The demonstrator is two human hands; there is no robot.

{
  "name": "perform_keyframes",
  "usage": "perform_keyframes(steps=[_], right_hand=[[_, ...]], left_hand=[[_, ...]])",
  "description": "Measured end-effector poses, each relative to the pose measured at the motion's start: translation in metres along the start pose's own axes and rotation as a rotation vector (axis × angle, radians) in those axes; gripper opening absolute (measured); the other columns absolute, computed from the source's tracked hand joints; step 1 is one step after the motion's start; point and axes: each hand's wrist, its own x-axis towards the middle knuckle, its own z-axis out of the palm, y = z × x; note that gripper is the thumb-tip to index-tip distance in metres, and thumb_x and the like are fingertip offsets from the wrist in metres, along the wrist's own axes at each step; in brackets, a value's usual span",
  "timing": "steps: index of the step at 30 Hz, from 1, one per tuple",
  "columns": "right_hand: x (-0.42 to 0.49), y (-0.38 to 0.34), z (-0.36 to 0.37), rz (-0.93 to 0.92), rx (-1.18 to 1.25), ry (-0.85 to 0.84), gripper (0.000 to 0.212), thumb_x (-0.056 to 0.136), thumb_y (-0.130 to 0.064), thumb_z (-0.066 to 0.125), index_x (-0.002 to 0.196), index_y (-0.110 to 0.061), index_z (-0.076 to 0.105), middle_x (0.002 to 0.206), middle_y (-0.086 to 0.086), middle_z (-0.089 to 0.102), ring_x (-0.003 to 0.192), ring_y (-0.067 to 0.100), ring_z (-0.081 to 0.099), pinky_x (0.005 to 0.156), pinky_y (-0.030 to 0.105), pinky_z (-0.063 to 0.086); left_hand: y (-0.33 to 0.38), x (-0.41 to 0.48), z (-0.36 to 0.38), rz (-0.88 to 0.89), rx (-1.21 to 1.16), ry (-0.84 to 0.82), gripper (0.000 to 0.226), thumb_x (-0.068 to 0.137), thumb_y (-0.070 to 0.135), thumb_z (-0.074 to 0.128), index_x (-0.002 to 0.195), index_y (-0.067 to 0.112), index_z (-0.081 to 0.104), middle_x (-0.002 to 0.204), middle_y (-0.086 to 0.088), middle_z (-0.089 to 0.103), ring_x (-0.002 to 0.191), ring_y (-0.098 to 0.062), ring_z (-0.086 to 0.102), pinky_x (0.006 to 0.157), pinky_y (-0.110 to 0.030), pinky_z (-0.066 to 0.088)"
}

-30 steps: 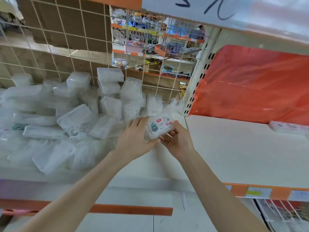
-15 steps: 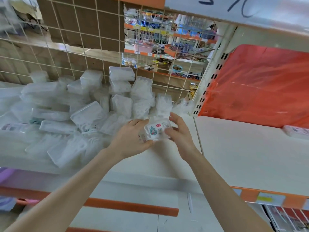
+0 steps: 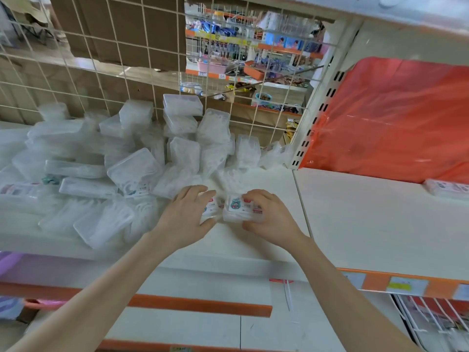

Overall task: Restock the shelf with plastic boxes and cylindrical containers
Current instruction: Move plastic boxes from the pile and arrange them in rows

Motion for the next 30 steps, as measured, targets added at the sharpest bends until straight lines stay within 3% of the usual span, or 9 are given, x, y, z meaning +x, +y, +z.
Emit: perform_keyframes(steps=[3,6,13,16,22,30], right_hand=[[-0.009,0.005,-0.001,0.105,0.022,0.052,0.057,0.068,-0.017,0.074,0.122,-0.014,0.055,0.123,-0.001,0.053,0.108,0.024,0.049,0.083,0.017,0.031],[-0.019,0.009,-0.004,0.185,0.001,0.084,0.054,0.07,-0.019,0.073,0.121,-0.015,0.055,0.121,-0.001,0.054,0.107,0.025,0.049,0.084,0.024,0.037],[-0.037,0.018,-0.008,0.268,-0.145,0.001,0.054,0.076,-0.025,0.068,0.127,-0.018,0.05,0.127,0.001,0.049,0.11,0.026,0.048,0.09,0.036,0.043],[-0.043,0.023,-0.01,0.241,-0.193,-0.024,0.056,0.076,-0.021,0.064,0.13,-0.02,0.049,0.128,0.002,0.049,0.11,0.027,0.047,0.092,0.035,0.042],[-0.06,0.04,-0.034,0.257,-0.11,0.104,0.051,0.076,-0.02,0.067,0.125,-0.017,0.054,0.122,0.005,0.053,0.107,0.029,0.046,0.086,0.034,0.043],[-0.145,0.107,-0.107,0.316,-0.074,0.184,0.049,0.074,-0.019,0.067,0.122,-0.017,0.057,0.122,0.002,0.055,0.11,0.027,0.046,0.087,0.033,0.042]], left_hand=[[-0.002,-0.001,0.007,-0.098,0.054,-0.059,0.056,0.087,0.038,0.053,0.139,0.024,0.035,0.147,-0.002,0.023,0.136,-0.019,0.016,0.105,-0.031,0.027],[-0.001,-0.003,0.01,-0.173,0.014,-0.09,0.056,0.089,0.036,0.051,0.14,0.029,0.03,0.148,-0.002,0.02,0.135,-0.022,0.02,0.102,-0.035,0.033],[0.011,-0.008,0.008,-0.198,0.044,-0.072,0.054,0.088,0.034,0.051,0.138,0.029,0.032,0.135,-0.001,0.032,0.121,-0.025,0.034,0.093,-0.032,0.038],[0.023,-0.008,0.007,-0.201,0.058,-0.05,0.053,0.088,0.036,0.051,0.137,0.029,0.033,0.134,0.0,0.034,0.118,-0.024,0.039,0.091,-0.032,0.039],[0.067,-0.005,0.007,-0.14,0.014,0.014,0.052,0.086,0.038,0.053,0.135,0.03,0.037,0.132,0.003,0.037,0.118,-0.021,0.041,0.077,-0.03,0.039],[0.182,-0.005,0.033,-0.028,-0.029,-0.001,0.055,0.087,0.038,0.055,0.137,0.027,0.038,0.137,0.0,0.035,0.122,-0.023,0.036,0.096,-0.038,0.04]])
